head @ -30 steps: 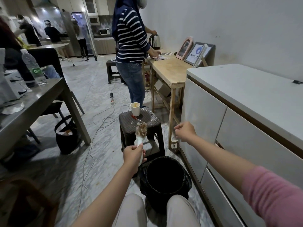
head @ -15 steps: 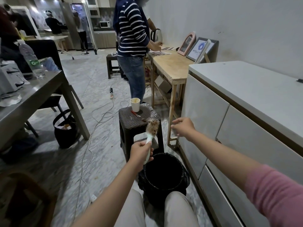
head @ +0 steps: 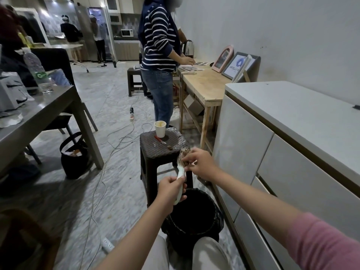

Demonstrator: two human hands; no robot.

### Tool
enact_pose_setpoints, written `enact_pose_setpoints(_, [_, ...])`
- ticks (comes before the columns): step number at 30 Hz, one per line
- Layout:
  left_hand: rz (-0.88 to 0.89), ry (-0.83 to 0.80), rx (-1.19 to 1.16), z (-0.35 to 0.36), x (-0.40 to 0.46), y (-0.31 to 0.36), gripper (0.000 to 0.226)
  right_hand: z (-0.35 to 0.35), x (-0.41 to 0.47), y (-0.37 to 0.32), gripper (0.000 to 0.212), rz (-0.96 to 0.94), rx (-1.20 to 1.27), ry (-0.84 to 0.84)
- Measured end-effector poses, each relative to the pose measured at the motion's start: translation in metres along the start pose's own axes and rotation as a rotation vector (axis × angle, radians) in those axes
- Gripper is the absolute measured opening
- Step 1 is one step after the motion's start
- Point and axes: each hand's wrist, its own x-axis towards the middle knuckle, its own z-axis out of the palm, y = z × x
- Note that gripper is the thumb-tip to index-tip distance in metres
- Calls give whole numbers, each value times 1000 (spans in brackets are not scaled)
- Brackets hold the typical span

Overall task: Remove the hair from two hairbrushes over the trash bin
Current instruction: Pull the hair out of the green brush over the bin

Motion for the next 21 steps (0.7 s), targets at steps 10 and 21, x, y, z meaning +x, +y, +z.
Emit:
enact_pose_setpoints(10, [-26,38,-88,-2,-8,12,19,16,0,-1,10,-293,-355,64])
enact_pose_setpoints(21, [-78,209,-255,2,-11,22,26,10,-9,-11,12,-309,-269,188])
